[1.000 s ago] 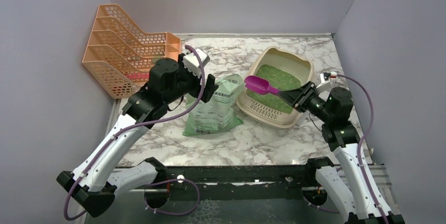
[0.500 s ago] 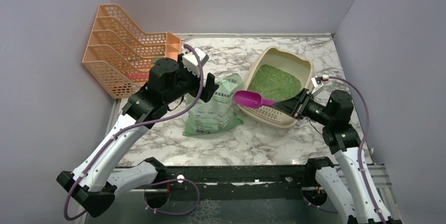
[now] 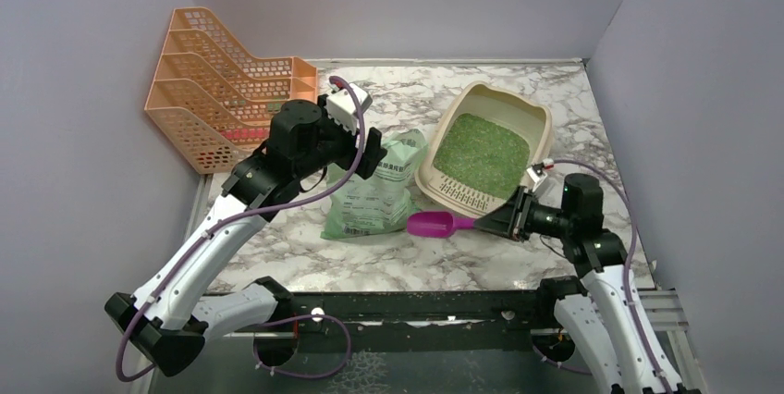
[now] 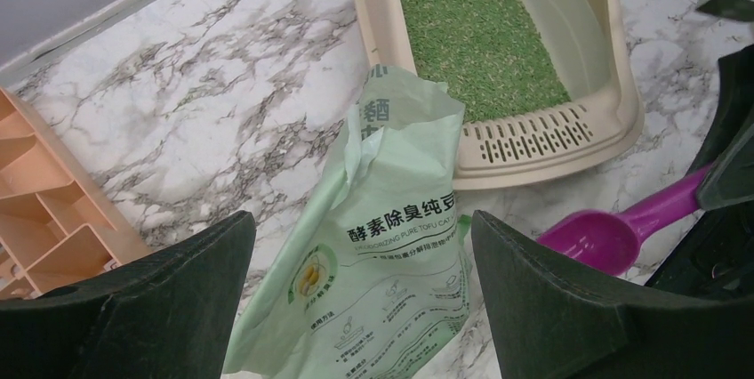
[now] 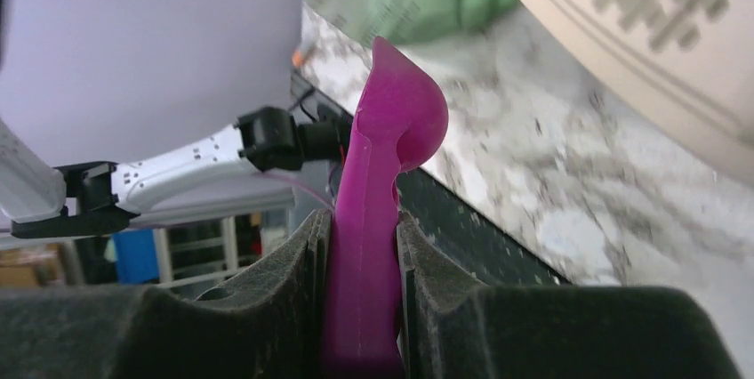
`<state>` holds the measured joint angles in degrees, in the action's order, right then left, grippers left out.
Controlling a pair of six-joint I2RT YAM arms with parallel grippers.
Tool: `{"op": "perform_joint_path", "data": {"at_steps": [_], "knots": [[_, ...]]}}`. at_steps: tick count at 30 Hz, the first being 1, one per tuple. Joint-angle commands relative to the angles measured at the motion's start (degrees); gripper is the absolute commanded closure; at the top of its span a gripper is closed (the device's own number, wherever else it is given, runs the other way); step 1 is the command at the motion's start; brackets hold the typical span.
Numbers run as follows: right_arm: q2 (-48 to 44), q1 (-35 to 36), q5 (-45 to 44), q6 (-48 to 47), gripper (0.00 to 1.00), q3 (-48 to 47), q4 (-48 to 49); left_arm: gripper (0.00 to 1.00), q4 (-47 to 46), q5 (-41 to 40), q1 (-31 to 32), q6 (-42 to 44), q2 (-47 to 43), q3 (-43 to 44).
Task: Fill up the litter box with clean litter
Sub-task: Place the spatula at the center of the board.
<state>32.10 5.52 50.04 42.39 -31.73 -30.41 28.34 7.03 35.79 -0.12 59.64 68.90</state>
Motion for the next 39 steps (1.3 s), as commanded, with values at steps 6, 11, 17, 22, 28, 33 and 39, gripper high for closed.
{"op": "perform_joint_path", "data": {"at_steps": [6, 11, 17, 22, 28, 33, 39], "knots": [[6.03, -0.01, 0.0, -4.09, 0.99, 10.03, -7.18, 0.09, -2.38, 0.5, 0.04, -0.14, 1.3, 1.37], [6.95, 0.01, -6.92, -0.85, 0.88, 14.64, -1.3, 0.09, -2.56, 1.11, 0.07, -0.14, 0.87, 1.06], [7.22, -0.03, -11.68, -0.39, 0.49, 15.97, -0.73, 0.07, -2.54, 0.26, 0.07, 1.19, -0.9, -0.52], [3.68, -0.07, -15.16, 1.63, 0.4, 15.77, -2.94, 0.07, -2.21, -1.91, 0.06, 1.61, -1.02, -1.22], [0.45, -0.02, -22.13, 2.53, 0.28, 12.41, -9.35, 0.07, -2.05, -2.77, 0.05, 1.2, -0.59, -1.49], [-0.36, -0.05, -27.9, 2.19, 0.21, 7.28, -15.41, 0.06, -0.73, -4.97, 0.0, -0.5, -0.68, -1.27], [0.3, -0.01, -32.9, 2.57, 0.09, 0.36, -21.2, 0.05, 2.49, -12.98, -0.02, -4.7, 1.43, 0.09]]}}
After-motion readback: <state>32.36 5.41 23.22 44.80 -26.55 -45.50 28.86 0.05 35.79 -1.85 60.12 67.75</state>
